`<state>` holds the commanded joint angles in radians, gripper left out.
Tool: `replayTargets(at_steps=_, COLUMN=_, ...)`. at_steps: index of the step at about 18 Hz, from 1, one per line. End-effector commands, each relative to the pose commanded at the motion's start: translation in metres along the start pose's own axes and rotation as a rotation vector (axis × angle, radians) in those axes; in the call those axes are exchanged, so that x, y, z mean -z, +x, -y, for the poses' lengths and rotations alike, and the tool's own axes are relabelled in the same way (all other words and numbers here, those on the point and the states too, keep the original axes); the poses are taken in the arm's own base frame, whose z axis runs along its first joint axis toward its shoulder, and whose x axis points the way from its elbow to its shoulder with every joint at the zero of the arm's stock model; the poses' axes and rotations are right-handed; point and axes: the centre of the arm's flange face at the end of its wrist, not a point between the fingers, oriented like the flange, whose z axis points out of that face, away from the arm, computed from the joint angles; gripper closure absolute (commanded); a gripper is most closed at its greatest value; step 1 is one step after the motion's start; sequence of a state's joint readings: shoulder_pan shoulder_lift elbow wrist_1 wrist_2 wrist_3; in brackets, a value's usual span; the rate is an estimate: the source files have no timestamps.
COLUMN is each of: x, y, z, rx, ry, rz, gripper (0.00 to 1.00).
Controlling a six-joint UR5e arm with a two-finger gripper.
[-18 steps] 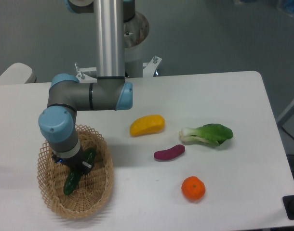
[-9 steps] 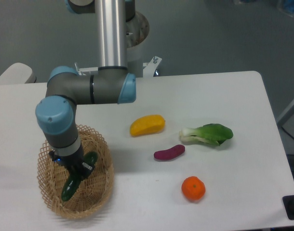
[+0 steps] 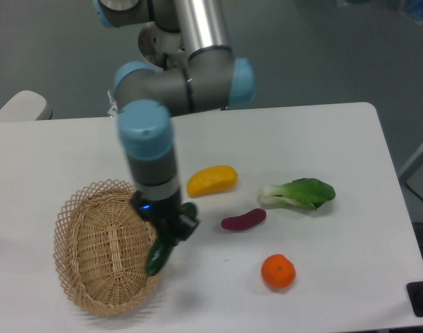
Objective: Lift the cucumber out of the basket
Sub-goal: 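Lift the cucumber out of the basket, then carry the held cucumber away from the basket toward the bok choy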
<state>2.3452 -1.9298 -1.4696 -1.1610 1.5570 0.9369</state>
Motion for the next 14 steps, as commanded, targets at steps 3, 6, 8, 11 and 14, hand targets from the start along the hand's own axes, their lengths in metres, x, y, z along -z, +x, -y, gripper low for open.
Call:
replayTargets(at_steps=3, x=0.012, y=-0.030, z=-0.035, rx=-0.048, ry=-0.014, rz=0.001, gripper=0.75)
replayTargets(at_steps=6, x=0.017, y=-0.054, z=-0.060, rx=-0.075, ry=-0.014, rz=0.010, gripper=0.75)
replayTargets(at_steps=8, x=0.019, y=-0.066, z=-0.075, rx=-0.089, ry=-0.017, rz=0.014, gripper=0.75)
replayTargets(at_steps=11, x=0.018, y=-0.079, z=-0.093, rx=-0.137, ry=-0.023, rz=0.011, gripper=0.75)
replayTargets(at_steps=14, x=0.018, y=-0.088, z=-0.105, rx=-0.173, ry=-0.028, rz=0.011, gripper=0.75)
